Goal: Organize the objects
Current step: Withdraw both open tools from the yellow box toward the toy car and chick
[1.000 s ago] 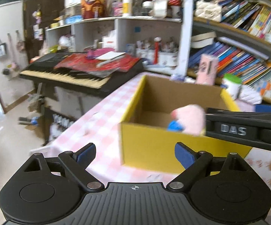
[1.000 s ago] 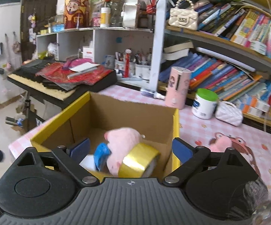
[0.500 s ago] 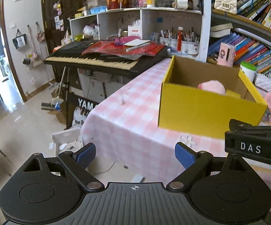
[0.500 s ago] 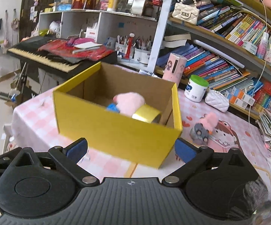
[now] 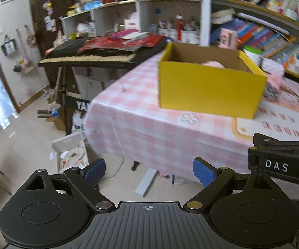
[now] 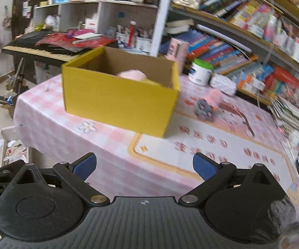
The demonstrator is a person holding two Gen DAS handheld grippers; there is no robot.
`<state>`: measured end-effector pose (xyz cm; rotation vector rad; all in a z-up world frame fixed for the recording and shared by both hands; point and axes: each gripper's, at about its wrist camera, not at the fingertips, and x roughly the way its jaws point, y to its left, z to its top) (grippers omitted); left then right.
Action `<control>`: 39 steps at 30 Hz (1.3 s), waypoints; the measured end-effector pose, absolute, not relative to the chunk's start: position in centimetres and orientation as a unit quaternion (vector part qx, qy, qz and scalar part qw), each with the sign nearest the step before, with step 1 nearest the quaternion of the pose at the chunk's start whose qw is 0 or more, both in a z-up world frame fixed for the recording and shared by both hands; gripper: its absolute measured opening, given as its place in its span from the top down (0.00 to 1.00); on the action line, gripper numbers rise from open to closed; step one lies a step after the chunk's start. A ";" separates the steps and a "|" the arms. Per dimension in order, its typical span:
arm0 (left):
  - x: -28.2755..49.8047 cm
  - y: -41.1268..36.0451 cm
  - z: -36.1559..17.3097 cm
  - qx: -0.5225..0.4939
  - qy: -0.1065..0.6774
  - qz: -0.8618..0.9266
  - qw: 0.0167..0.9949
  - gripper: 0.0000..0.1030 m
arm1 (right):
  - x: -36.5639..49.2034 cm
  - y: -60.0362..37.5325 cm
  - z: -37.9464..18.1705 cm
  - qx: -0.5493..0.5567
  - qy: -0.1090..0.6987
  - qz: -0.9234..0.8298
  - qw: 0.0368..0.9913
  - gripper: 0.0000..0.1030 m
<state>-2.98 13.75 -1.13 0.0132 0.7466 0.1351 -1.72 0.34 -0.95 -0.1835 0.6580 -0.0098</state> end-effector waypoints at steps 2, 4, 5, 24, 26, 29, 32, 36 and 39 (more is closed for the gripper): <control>-3.1 12.9 -1.4 0.014 0.369 0.049 0.928 0.09 | -2.3 -0.7 -1.2 -0.082 0.330 -0.022 0.940 0.02; -3.1 11.9 -1.6 0.020 0.371 0.032 0.928 0.09 | -2.8 -1.8 -1.3 -0.075 0.332 -0.038 0.939 0.02; -3.1 11.2 -1.7 0.025 0.372 0.021 0.928 0.09 | -3.0 -2.4 -1.3 -0.071 0.333 -0.047 0.939 0.02; 0.2 0.8 -1.6 0.088 0.360 -0.087 0.925 0.09 | -2.4 -13.0 -1.4 -0.013 0.342 -0.148 0.928 0.01; 1.2 0.0 -1.5 0.081 0.360 -0.085 0.926 0.09 | -1.5 -13.9 -1.3 -0.018 0.340 -0.143 0.929 0.01; 2.9 -1.7 -1.4 0.080 0.364 -0.085 0.924 0.09 | 0.3 -15.7 -1.2 -0.016 0.345 -0.144 0.927 0.01; 4.5 -3.4 -1.4 0.079 0.362 -0.092 0.924 0.09 | 2.0 -17.6 -1.1 -0.012 0.348 -0.143 0.926 0.01; 6.6 -5.9 -1.7 0.077 0.366 -0.118 0.920 0.09 | 4.3 -20.4 -0.9 0.004 0.344 -0.141 0.928 0.01; 8.2 -8.0 -1.9 0.079 0.365 -0.130 0.919 0.09 | 5.9 -22.5 -0.7 0.020 0.335 -0.140 0.931 0.02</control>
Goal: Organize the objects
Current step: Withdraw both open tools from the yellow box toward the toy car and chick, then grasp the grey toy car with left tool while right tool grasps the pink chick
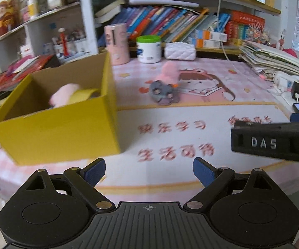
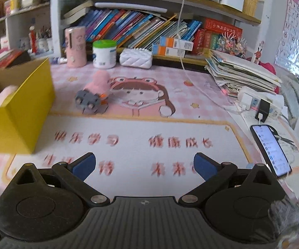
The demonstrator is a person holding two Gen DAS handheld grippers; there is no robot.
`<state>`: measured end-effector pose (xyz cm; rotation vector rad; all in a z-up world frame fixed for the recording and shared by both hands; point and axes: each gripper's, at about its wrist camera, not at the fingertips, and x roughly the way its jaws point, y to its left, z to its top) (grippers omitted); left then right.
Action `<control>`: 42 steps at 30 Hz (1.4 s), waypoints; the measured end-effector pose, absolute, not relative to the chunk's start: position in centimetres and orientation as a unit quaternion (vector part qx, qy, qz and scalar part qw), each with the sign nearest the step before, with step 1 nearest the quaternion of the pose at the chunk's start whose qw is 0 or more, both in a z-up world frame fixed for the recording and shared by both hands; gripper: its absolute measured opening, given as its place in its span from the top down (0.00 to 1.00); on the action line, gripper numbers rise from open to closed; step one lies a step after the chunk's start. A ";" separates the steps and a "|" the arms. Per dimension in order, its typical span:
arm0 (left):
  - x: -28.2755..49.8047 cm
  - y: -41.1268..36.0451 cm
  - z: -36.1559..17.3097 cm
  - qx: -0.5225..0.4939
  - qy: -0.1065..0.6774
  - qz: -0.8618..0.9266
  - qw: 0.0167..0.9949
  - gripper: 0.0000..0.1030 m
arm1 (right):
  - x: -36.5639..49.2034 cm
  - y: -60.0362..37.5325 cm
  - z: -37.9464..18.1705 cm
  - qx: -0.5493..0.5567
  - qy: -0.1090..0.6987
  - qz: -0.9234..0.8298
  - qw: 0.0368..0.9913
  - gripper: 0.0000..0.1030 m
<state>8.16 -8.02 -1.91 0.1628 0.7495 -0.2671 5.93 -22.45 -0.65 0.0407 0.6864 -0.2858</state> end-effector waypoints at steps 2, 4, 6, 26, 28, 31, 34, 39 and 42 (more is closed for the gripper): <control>9.2 -9.3 -2.1 0.081 0.365 -0.133 0.918 0.09 | 6.9 -23.7 -0.5 0.030 0.331 -0.140 0.933 0.03; 10.3 -10.4 -2.2 0.080 0.368 -0.133 0.917 0.09 | 8.0 -25.2 -0.4 0.041 0.327 -0.138 0.934 0.03; 11.2 -11.4 -2.3 0.076 0.370 -0.131 0.917 0.09 | 9.1 -26.5 -0.3 0.051 0.323 -0.133 0.936 0.03; 23.4 -19.2 -4.5 0.114 0.351 -0.073 0.927 0.11 | 16.2 -34.4 -0.2 0.097 0.303 -0.052 0.947 0.05; 24.4 -19.7 -5.2 0.127 0.352 -0.066 0.925 0.11 | 16.5 -34.9 -0.3 0.098 0.305 -0.048 0.946 0.05; 25.7 -20.1 -6.3 0.144 0.360 -0.053 0.920 0.17 | 17.0 -35.4 -0.6 0.101 0.312 -0.043 0.944 0.05; 26.8 -20.5 -7.2 0.151 0.365 -0.038 0.918 0.22 | 17.5 -35.7 -0.8 0.100 0.320 -0.036 0.942 0.05; 27.5 -20.5 -7.7 0.160 0.364 -0.031 0.917 0.38 | 18.3 -35.8 -0.9 0.097 0.320 -0.020 0.942 0.05; 27.0 -19.9 -7.3 0.149 0.366 -0.036 0.918 0.39 | 19.1 -35.8 -0.9 0.101 0.319 -0.005 0.942 0.05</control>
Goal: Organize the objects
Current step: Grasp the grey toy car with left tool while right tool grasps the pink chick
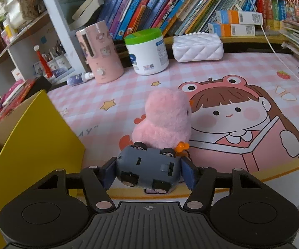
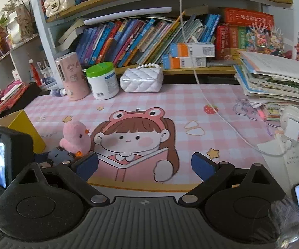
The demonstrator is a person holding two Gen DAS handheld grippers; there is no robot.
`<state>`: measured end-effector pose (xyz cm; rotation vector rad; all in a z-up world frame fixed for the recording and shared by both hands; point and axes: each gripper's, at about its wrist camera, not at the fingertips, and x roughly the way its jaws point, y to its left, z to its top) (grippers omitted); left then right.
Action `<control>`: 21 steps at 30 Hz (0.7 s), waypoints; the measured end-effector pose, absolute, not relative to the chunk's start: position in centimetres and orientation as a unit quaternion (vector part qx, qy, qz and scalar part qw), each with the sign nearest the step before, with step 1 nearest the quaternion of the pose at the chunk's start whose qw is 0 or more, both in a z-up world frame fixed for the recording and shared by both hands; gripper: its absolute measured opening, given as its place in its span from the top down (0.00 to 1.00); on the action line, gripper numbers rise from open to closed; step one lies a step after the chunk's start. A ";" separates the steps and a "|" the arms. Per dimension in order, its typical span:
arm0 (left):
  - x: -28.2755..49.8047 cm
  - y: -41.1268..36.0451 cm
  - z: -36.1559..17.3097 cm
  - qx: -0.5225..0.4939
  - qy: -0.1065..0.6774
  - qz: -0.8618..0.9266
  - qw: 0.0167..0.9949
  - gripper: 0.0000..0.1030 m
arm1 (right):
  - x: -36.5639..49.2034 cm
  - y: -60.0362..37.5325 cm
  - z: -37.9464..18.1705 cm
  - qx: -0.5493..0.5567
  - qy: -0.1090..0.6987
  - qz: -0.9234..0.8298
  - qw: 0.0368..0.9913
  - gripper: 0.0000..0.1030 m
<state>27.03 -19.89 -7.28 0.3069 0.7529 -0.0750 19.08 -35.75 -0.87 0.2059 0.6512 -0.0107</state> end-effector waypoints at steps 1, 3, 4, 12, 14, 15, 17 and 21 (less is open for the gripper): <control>26.7 -19.5 -6.9 0.140 0.365 -0.038 0.920 0.39 | 19.5 -35.6 -0.9 0.103 0.319 0.001 0.942 0.05; 25.6 -18.8 -6.0 0.126 0.365 -0.047 0.921 0.39 | 20.5 -35.2 -0.9 0.107 0.319 0.020 0.942 0.05; 24.8 -18.3 -5.5 0.118 0.368 -0.052 0.921 0.39 | 21.1 -34.9 -0.9 0.109 0.319 0.030 0.941 0.05; 19.8 -15.3 -2.7 0.054 0.393 -0.075 0.915 0.39 | 27.7 -29.9 -3.0 0.112 0.341 0.136 0.923 0.15; 18.9 -14.6 -2.2 0.045 0.395 -0.075 0.915 0.39 | 29.2 -28.6 -3.7 0.107 0.346 0.146 0.921 0.19; 18.4 -14.3 -1.9 0.043 0.394 -0.075 0.915 0.39 | 29.9 -28.0 -4.0 0.104 0.349 0.146 0.920 0.20; 17.7 -13.8 -1.6 0.041 0.392 -0.074 0.916 0.39 | 31.3 -27.1 -4.7 0.104 0.357 0.146 0.917 0.24; 16.4 -12.8 -1.0 0.025 0.388 -0.073 0.919 0.39 | 33.1 -26.2 -5.9 0.106 0.370 0.131 0.914 0.35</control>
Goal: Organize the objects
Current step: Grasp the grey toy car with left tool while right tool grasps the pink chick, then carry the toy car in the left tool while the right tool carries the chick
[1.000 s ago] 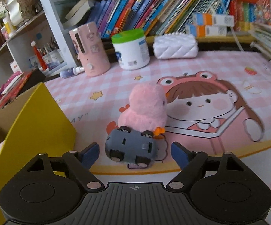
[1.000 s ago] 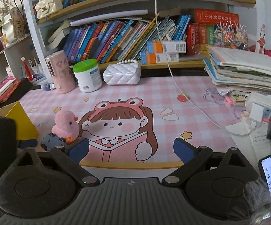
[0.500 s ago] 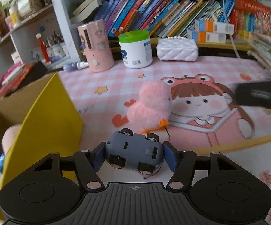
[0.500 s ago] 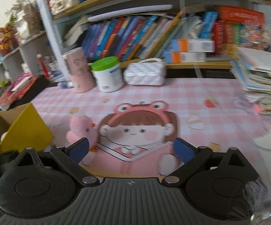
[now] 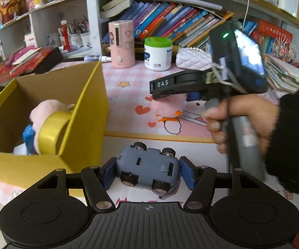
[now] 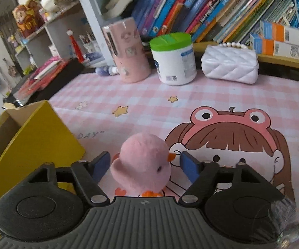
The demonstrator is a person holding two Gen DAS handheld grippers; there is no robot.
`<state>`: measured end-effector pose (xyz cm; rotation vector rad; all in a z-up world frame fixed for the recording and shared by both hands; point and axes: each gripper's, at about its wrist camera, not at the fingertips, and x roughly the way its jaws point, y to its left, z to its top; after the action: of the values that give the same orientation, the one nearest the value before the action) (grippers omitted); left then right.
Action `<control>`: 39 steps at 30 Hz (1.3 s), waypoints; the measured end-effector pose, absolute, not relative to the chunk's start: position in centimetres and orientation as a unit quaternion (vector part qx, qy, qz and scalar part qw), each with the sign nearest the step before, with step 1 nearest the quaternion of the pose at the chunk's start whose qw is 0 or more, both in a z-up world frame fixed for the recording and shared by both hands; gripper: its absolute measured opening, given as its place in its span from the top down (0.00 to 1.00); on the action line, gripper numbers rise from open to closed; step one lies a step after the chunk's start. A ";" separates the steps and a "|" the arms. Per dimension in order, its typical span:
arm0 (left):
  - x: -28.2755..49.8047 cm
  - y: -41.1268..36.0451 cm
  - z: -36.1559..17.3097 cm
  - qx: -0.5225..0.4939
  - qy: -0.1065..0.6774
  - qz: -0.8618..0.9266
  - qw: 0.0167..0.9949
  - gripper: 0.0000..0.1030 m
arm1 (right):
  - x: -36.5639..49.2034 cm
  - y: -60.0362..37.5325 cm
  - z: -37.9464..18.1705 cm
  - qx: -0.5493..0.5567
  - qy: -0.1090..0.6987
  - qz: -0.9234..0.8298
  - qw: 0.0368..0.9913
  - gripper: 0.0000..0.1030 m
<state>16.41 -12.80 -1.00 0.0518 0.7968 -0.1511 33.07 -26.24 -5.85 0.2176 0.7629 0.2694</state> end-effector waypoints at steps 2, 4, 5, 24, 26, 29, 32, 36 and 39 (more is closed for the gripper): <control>16.0 -12.3 -0.7 0.022 0.382 -0.071 0.921 0.39 | 33.3 -26.2 -6.2 0.113 0.369 0.136 0.912 0.51; 15.7 -11.9 -0.6 0.020 0.379 -0.067 0.923 0.39 | 33.2 -26.1 -6.1 0.110 0.365 0.133 0.915 0.54; 15.6 -11.7 -0.6 0.018 0.378 -0.066 0.923 0.39 | 33.0 -26.1 -5.8 0.103 0.364 0.130 0.917 0.55; 11.7 -6.2 1.2 -0.018 0.334 -0.081 0.939 0.39 | 18.2 -24.0 1.4 0.031 0.336 0.007 0.941 0.55; 11.1 -5.2 1.3 -0.020 0.328 -0.081 0.941 0.39 | 16.5 -23.3 1.5 0.036 0.336 -0.010 0.941 0.55; 10.0 -3.5 1.5 -0.028 0.323 -0.081 0.943 0.39 | 14.1 -21.5 1.6 0.040 0.335 -0.012 0.941 0.55; 8.8 -1.3 1.5 -0.042 0.317 -0.075 0.945 0.39 | 11.9 -19.0 1.9 0.043 0.328 0.010 0.943 0.55; 6.8 2.1 1.6 -0.054 0.315 -0.051 0.946 0.39 | 9.2 -15.1 2.3 0.028 0.325 0.030 0.945 0.55; 5.3 4.3 1.6 -0.052 0.314 -0.035 0.947 0.39 | 7.1 -12.1 2.2 0.007 0.328 0.035 0.944 0.55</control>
<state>5.26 4.35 1.55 -0.1055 0.6403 -0.0710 7.09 -12.11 2.22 0.0148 0.6677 0.0707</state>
